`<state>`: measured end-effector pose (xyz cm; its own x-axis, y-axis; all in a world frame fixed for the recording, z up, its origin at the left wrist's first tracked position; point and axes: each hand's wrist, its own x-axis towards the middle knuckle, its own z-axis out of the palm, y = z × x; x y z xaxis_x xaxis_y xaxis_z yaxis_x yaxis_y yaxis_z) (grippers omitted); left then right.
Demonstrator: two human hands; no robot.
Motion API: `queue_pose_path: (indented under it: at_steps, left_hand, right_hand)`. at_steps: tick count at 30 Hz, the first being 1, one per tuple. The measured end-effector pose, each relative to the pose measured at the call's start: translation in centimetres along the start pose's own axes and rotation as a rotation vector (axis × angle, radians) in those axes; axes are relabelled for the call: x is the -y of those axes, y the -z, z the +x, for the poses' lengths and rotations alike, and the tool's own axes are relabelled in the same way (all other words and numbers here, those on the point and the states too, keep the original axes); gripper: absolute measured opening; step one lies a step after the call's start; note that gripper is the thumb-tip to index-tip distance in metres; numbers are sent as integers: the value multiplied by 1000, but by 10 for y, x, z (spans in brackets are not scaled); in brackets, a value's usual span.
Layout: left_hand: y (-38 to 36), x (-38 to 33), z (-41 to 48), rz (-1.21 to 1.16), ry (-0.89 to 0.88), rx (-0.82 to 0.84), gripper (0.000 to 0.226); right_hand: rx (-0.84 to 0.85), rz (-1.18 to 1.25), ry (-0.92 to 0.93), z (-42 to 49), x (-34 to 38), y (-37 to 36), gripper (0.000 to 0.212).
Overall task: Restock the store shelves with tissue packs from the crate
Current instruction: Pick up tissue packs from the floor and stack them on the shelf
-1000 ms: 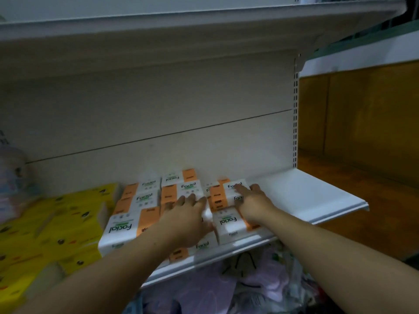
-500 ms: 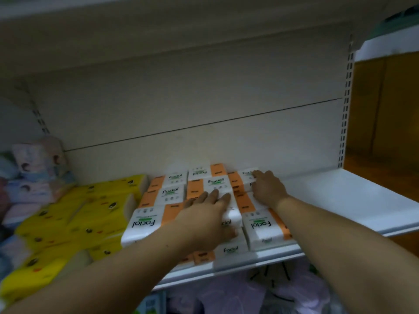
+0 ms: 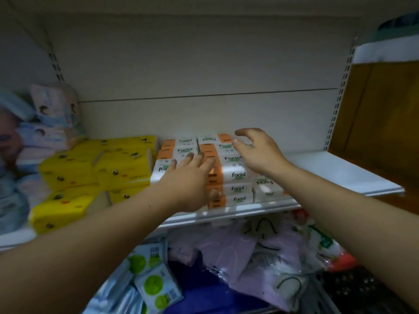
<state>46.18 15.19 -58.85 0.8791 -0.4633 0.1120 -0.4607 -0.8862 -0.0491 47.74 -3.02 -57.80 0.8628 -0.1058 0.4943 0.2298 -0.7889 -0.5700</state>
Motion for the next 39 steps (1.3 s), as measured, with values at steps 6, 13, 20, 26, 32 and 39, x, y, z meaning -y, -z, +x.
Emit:
queue_pose_path:
  at_steps: [6, 13, 20, 26, 32, 39]
  left_hand:
    - [-7, 45, -85, -56, -19, -65, 83]
    - [-95, 106, -194, -116, 1, 106, 85]
    - [-206, 129, -251, -353, 183, 367, 84]
    - [-285, 107, -249, -735, 363, 497, 80]
    - [-339, 77, -223, -930, 571, 563, 73]
    - [-368, 49, -201, -1244, 587, 489, 31]
  right_hand:
    - [-3, -135, 212, -88, 71, -21, 38]
    - [285, -128, 229, -200, 108, -130, 54]
    - [620, -180, 61, -274, 67, -220, 42]
    - [818, -177, -212, -322, -4, -270, 42]
    - [798, -169, -393, -336, -54, -294, 37]
    - [851, 244, -719, -343, -67, -314, 35]
